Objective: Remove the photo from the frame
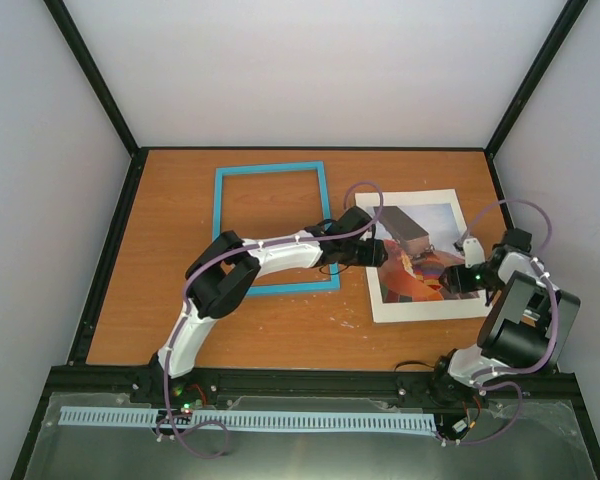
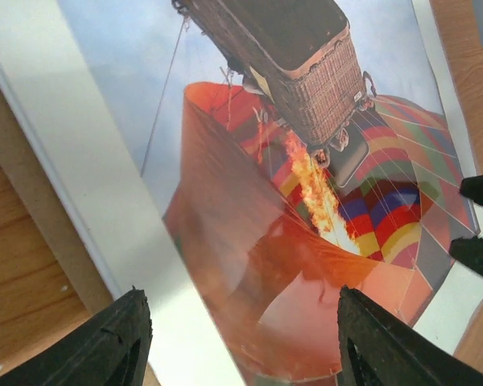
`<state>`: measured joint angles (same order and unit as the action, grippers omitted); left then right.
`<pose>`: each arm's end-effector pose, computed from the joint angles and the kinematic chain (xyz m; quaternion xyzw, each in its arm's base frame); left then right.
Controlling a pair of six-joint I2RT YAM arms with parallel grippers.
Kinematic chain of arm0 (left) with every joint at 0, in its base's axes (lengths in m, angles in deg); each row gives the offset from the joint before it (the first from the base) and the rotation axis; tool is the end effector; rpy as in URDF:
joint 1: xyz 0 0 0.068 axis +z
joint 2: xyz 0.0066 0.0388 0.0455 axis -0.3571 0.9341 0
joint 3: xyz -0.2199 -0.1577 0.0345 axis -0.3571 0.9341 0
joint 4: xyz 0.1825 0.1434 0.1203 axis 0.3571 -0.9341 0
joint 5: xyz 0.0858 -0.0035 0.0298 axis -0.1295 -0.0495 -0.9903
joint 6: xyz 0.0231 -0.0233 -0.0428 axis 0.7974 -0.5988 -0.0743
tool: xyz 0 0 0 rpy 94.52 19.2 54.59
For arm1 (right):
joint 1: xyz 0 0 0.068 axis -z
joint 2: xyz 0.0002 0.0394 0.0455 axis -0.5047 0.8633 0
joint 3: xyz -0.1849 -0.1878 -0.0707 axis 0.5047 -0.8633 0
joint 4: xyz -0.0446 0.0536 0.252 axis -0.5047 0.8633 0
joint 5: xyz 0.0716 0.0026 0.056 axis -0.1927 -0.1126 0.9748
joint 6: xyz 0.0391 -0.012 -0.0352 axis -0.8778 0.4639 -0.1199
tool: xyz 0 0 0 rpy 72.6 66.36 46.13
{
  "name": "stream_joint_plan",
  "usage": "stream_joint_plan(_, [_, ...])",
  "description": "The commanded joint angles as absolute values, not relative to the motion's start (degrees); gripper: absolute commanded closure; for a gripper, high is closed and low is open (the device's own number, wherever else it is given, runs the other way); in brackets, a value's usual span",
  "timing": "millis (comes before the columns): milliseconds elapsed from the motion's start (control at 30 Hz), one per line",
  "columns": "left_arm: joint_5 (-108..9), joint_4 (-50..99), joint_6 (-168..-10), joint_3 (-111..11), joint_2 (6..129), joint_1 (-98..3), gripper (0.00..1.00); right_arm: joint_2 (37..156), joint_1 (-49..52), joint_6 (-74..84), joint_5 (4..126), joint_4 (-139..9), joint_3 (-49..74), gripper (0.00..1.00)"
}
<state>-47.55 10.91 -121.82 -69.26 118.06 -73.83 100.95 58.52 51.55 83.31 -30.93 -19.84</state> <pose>0.2881 -0.3914 0.1624 0.1018 0.9181 -0.3344 0.1866 0.2235 -0.1023 0.1541 -0.1231 0.9609 0.1220 0.2158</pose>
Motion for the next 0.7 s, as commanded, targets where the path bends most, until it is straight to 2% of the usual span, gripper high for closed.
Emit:
stream_joint_plan(0, [-45.96, 12.81, -120.22, -72.12, 120.38, -74.08, 0.37, 100.46, 62.61, 51.76, 83.75, -29.64, -15.78, 0.29])
stream_joint_plan(200, [-46.25, 11.69, -119.93, -72.30, 121.01, -74.05, 0.37, 104.82, 67.38, 52.24, 81.80, -30.39, -10.39, 0.25])
stream_joint_plan(400, [-51.19, 10.86, -119.45, -66.74, 115.44, -74.27, 0.35, 113.60, 67.76, 53.17, 80.11, -28.03, -5.57, 0.22])
stream_joint_plan(533, [-52.91, 10.07, -119.39, -62.59, 112.68, -74.27, 0.34, 118.73, 67.75, 53.58, 80.24, -26.23, -4.27, 0.24])
stream_joint_plan(667, [-54.65, 9.73, -119.52, -58.96, 110.46, -74.27, 0.34, 120.34, 67.32, 57.03, 83.96, -22.07, -4.66, 0.32])
